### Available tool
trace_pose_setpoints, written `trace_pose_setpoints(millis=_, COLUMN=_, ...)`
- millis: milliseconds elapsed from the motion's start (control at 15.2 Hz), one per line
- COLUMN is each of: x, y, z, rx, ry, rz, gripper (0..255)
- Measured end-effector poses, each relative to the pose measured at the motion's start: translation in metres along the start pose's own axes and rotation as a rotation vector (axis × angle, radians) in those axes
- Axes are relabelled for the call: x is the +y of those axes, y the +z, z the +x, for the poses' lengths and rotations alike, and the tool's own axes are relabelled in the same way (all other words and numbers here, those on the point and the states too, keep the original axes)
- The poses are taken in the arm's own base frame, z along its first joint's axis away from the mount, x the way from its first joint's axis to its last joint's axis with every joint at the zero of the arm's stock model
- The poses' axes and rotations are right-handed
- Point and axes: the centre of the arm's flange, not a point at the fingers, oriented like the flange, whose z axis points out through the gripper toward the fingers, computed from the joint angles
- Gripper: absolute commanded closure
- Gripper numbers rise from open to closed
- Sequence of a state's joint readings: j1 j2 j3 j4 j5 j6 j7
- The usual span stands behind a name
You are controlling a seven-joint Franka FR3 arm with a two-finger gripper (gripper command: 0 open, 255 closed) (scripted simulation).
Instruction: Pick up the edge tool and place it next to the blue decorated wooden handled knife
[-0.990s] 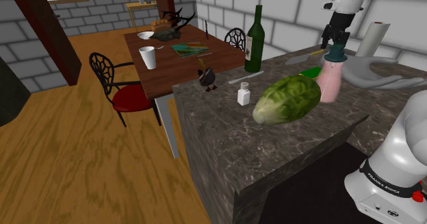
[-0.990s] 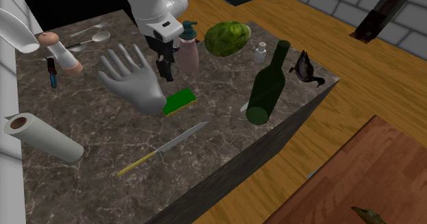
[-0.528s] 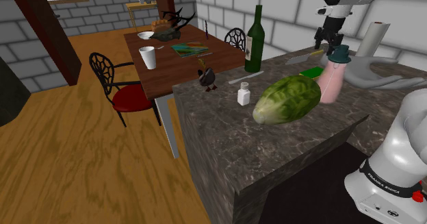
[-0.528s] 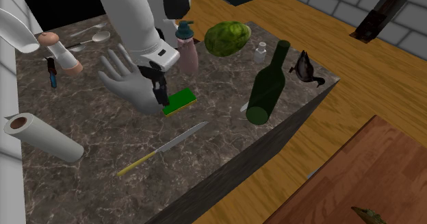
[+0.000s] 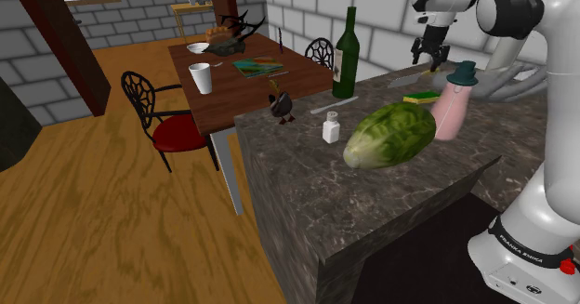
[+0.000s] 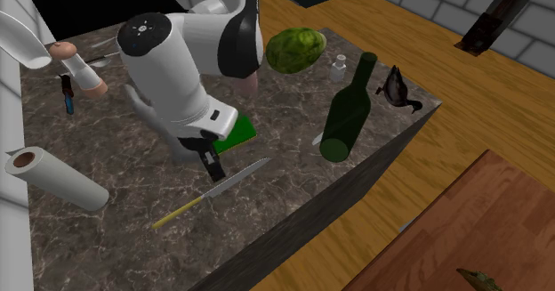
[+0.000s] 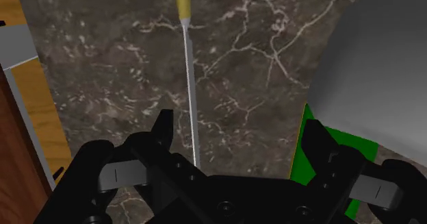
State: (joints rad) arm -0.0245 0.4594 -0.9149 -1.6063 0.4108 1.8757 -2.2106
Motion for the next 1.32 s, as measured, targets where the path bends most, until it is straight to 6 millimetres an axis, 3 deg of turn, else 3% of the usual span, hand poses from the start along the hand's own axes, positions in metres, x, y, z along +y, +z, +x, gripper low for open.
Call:
trace_pose_setpoints(millis=198, x=0.030, y=0.017, z=-0.014, rx=-0.008, ry=-0.078, rz=0.011, gripper=0)
trace_pose_setpoints(millis=330, x=0.038, y=0.029, z=-0.020, rx=-0.008, ry=-0.099, rz=0.014, gripper=0)
trace_pose_setpoints(millis=726, x=0.041, y=0.059, z=-0.020, rx=-0.007, ry=-0.106, rz=0.015, gripper=0)
trace_pose_setpoints(millis=1188, x=0.041, y=0.064, z=-0.021, rx=-0.007, ry=-0.106, rz=0.015, gripper=0)
trace_pose_setpoints(millis=1254, x=0.041, y=0.064, z=-0.021, rx=-0.007, ry=-0.106, rz=0.015, gripper=255)
trace_pose_setpoints(millis=1320, x=0.041, y=0.064, z=-0.021, rx=-0.007, ry=-0.106, rz=0.015, gripper=255)
